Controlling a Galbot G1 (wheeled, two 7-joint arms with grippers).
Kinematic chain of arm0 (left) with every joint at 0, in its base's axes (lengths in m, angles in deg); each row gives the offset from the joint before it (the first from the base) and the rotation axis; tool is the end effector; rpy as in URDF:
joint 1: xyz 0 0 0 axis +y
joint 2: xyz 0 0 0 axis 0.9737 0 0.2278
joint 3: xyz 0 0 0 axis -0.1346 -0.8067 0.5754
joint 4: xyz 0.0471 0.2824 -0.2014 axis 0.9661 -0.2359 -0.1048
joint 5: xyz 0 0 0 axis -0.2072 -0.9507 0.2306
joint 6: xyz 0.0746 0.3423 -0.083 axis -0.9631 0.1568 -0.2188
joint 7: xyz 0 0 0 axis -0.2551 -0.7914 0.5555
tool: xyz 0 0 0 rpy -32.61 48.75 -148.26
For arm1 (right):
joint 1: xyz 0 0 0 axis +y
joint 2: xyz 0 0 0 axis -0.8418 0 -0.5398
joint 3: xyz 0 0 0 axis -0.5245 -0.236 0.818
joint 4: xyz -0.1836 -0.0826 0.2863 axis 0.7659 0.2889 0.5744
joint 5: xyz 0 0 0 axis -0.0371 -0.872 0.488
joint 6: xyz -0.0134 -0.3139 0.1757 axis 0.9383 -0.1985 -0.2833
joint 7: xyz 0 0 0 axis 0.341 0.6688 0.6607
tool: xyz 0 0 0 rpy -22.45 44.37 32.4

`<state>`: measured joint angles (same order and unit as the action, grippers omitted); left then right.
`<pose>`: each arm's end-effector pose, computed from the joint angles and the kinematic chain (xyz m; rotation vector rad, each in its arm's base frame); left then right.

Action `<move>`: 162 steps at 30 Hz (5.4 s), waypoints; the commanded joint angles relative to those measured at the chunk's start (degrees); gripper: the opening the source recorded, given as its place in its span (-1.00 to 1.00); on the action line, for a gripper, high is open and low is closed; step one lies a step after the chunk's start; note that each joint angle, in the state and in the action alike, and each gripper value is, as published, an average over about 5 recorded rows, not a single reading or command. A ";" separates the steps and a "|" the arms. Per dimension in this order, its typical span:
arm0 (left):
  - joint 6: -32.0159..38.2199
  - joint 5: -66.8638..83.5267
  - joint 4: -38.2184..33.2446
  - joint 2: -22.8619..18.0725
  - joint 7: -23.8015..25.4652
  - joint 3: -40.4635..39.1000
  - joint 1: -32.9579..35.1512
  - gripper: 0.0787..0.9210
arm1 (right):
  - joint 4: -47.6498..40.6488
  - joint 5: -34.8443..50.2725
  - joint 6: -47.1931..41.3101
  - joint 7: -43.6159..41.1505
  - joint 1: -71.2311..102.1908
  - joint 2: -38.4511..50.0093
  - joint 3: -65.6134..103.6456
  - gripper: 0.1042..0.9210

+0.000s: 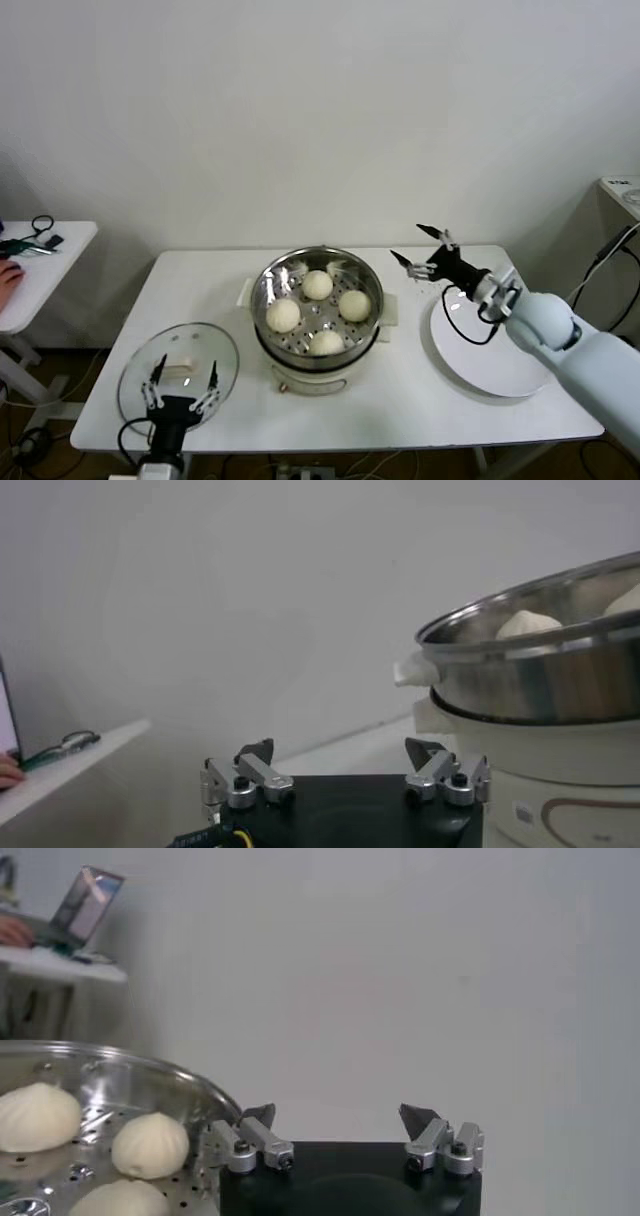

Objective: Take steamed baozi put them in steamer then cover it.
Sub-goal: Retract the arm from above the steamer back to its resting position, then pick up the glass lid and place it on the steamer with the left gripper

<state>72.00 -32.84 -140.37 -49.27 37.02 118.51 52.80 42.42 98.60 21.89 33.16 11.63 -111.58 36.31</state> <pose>0.1307 0.0414 -0.3367 0.0850 -2.9618 -0.5332 0.3999 -0.1435 -0.2344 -0.9535 2.9398 -0.4860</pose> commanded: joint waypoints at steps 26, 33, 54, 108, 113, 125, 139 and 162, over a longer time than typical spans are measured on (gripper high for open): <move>-8.28 -78.43 10.12 2.99 1.24 1.24 -5.95 0.77 | 6.20 -11.47 0.79 -2.02 43.87 -23.81 42.06 0.76; -9.86 -77.94 17.19 2.93 0.64 2.55 -10.28 0.77 | 5.78 -11.73 0.73 -4.98 45.00 -24.07 43.19 0.76; -10.74 -73.01 28.08 4.83 -5.40 2.41 -20.17 0.77 | 2.17 -12.67 1.52 -8.11 45.84 -24.51 45.26 0.76; -30.09 -65.85 -8.04 17.01 -0.08 0.33 -4.11 -0.83 | -1.63 -15.48 1.82 -8.21 39.27 -23.63 42.37 0.76; -33.28 -65.46 -9.00 20.58 -1.23 -0.14 -4.47 -0.83 | -2.52 -16.12 1.69 -8.04 37.41 -23.18 41.15 0.76; -43.14 -59.75 -8.29 33.65 5.06 -15.88 -21.29 -0.83 | -5.19 -17.21 1.17 -6.61 32.64 -22.45 37.18 0.76; -48.04 -66.15 -2.11 31.46 23.17 -40.06 -49.01 -0.83 | -8.99 -18.89 0.95 -5.61 28.91 -23.32 33.86 0.76; -48.04 -78.34 10.58 4.87 25.57 -44.62 -46.94 -0.83 | -11.49 -19.44 1.58 -6.01 29.75 -23.05 37.07 0.76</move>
<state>26.77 -107.26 -134.84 -32.72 60.95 76.73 6.24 31.62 79.21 23.38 27.22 41.68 -134.66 73.07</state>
